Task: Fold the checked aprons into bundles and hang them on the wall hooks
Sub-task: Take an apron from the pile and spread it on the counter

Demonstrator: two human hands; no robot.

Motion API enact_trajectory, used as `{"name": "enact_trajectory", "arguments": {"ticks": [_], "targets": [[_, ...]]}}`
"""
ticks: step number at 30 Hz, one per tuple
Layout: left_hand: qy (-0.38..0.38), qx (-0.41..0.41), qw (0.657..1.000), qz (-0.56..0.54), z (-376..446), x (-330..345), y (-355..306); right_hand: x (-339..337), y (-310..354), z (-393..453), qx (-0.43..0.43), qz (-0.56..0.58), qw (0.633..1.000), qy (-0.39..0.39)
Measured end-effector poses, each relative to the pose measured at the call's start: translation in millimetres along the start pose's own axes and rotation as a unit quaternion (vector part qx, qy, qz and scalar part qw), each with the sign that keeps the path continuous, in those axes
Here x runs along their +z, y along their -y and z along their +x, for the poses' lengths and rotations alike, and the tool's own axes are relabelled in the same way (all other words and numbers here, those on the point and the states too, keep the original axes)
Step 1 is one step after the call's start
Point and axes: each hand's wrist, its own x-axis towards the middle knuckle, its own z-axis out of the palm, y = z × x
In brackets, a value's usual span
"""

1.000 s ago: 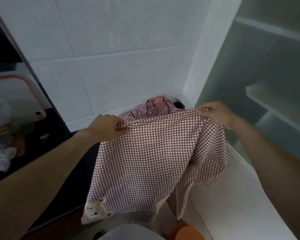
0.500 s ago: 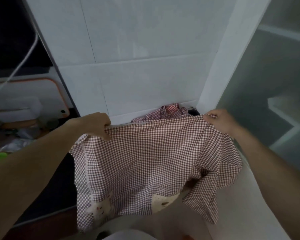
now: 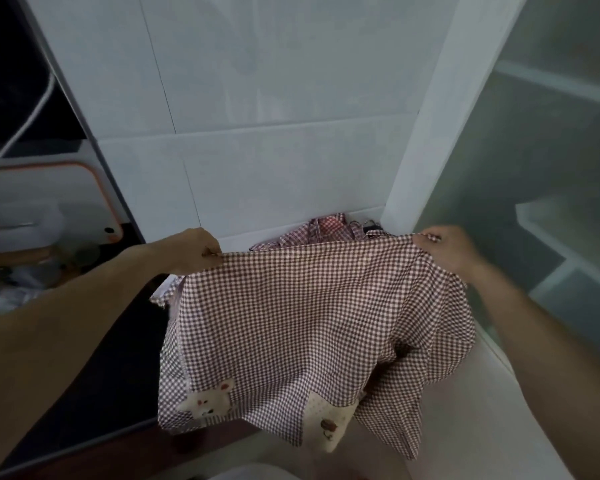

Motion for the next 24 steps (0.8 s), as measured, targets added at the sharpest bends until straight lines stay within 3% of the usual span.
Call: {"name": "enact_trajectory", "arguments": {"ticks": [6, 10, 12, 17, 22, 24], "targets": [[0.024, -0.022, 0.998, 0.045, 3, -1, 14, -1, -2, 6, -0.019, 0.014, 0.997, -0.075], [-0.099, -0.002, 0.995, -0.001, 7, -5, 15, 0, 5, 14, -0.036, -0.015, 0.988, -0.147], [-0.111, -0.01, 0.994, -0.022, 9, -10, 15, 1, 6, 21, -0.026, -0.035, 0.989, -0.14], [0.028, -0.061, 0.996, 0.054, 8, -17, 41, -1, 10, 35, 0.0, -0.052, 0.991, -0.126], [-0.009, -0.107, 0.994, -0.028, -1, -26, 65, 2, 21, 44, 0.017, -0.014, 0.992, -0.122], [-0.078, -0.136, 0.985, -0.07, -6, -29, 69, 6, 25, 46, 0.02, -0.002, 0.995, -0.099]]}}
